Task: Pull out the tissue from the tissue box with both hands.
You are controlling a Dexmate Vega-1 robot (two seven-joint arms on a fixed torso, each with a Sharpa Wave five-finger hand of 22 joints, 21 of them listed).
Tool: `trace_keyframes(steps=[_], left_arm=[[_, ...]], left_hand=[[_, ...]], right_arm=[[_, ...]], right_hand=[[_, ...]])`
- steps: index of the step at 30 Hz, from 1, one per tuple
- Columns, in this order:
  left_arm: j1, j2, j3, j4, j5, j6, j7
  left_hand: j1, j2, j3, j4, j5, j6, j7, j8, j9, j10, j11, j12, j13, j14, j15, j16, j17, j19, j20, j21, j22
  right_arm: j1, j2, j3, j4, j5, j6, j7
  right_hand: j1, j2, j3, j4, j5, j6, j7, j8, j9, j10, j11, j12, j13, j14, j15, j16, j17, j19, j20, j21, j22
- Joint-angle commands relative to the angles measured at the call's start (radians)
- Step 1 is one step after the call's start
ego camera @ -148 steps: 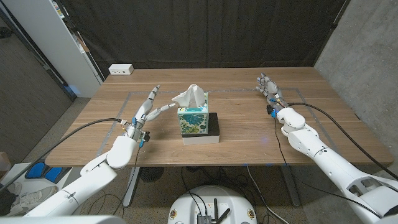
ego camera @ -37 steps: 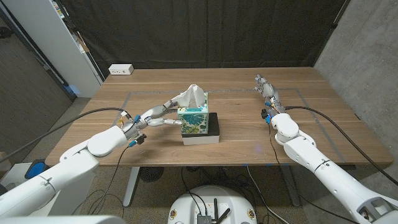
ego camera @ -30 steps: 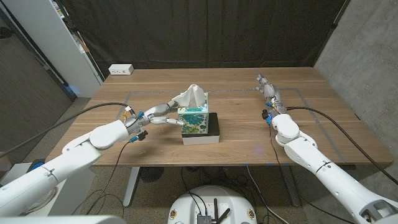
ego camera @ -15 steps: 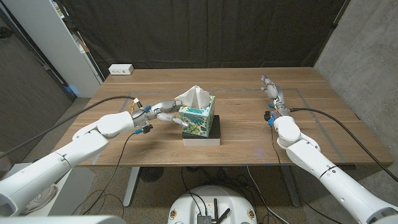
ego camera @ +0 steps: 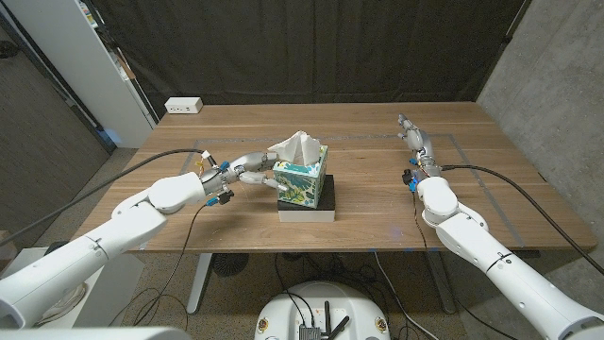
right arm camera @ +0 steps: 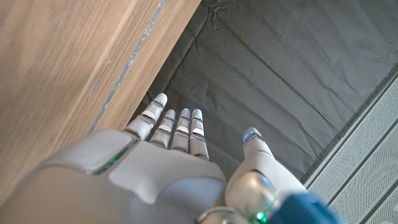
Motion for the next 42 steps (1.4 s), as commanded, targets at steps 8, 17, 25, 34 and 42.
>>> trace_keyframes(steps=[8, 17, 25, 34, 42], left_arm=[[0.110, 0.057, -0.078, -0.147, -0.073, 0.071, 0.093], [0.188, 0.112, -0.148, -0.260, -0.044, 0.141, 0.193], [0.267, 0.140, -0.226, -0.334, -0.043, 0.153, 0.254], [0.334, 0.134, -0.295, -0.375, -0.040, 0.152, 0.290], [0.364, 0.118, -0.324, -0.382, -0.033, 0.163, 0.292]], left_hand=[[-0.015, 0.030, 0.013, 0.007, -0.009, 0.014, -0.002, 0.063, 0.052, 0.000, -0.001, -0.006, 0.011, -0.015, -0.091, -0.003, 0.002, 0.003, -0.003, 0.002, 0.005], [-0.024, 0.037, 0.017, 0.011, -0.012, 0.010, 0.002, 0.068, 0.054, 0.000, -0.001, -0.011, 0.014, -0.010, -0.084, -0.001, 0.001, -0.001, -0.006, 0.000, 0.005], [-0.031, 0.041, 0.019, 0.012, -0.013, 0.009, -0.001, 0.070, 0.053, 0.000, -0.001, -0.015, 0.017, 0.000, -0.079, 0.002, 0.001, 0.000, -0.002, 0.001, 0.005], [-0.037, 0.045, 0.021, 0.013, -0.014, 0.009, 0.003, 0.073, 0.052, 0.005, -0.002, -0.016, 0.019, 0.000, -0.077, 0.001, 0.001, -0.001, 0.001, 0.001, 0.005], [-0.041, 0.049, 0.023, 0.014, -0.014, 0.009, 0.005, 0.076, 0.052, 0.008, -0.001, -0.017, 0.021, -0.001, -0.076, 0.000, 0.001, -0.003, 0.001, 0.000, 0.006]], right_arm=[[0.025, -0.003, 0.000, 0.059, 0.020, 0.044, 0.060], [0.035, -0.004, -0.002, 0.095, 0.028, 0.075, 0.085], [0.042, -0.004, -0.004, 0.124, 0.040, 0.097, 0.109], [0.038, -0.008, -0.004, 0.129, 0.052, 0.107, 0.124], [0.044, -0.008, -0.009, 0.132, 0.056, 0.108, 0.135]], right_hand=[[-0.009, 0.002, 0.004, -0.009, 0.000, -0.001, 0.001, 0.003, 0.004, 0.004, 0.001, -0.002, 0.003, 0.002, 0.001, -0.003, -0.001, 0.011, 0.000, -0.005, 0.005], [-0.009, 0.003, 0.004, -0.011, 0.000, -0.001, 0.001, 0.002, 0.004, 0.004, 0.000, -0.002, 0.003, 0.000, 0.001, -0.004, -0.003, 0.012, -0.001, -0.009, 0.005], [-0.010, 0.003, 0.004, -0.013, 0.000, -0.001, 0.001, 0.002, 0.004, 0.005, -0.001, -0.002, 0.003, 0.000, 0.001, -0.004, -0.004, 0.013, -0.002, -0.012, 0.005], [-0.010, 0.004, 0.004, -0.015, 0.000, -0.001, 0.002, 0.002, 0.004, 0.005, -0.001, -0.002, 0.003, -0.001, 0.000, -0.005, -0.005, 0.013, -0.002, -0.015, 0.005], [-0.011, 0.005, 0.003, -0.017, 0.000, -0.001, 0.002, 0.002, 0.004, 0.005, 0.001, -0.002, 0.003, -0.002, 0.001, -0.005, -0.007, 0.015, -0.003, -0.018, 0.005]])
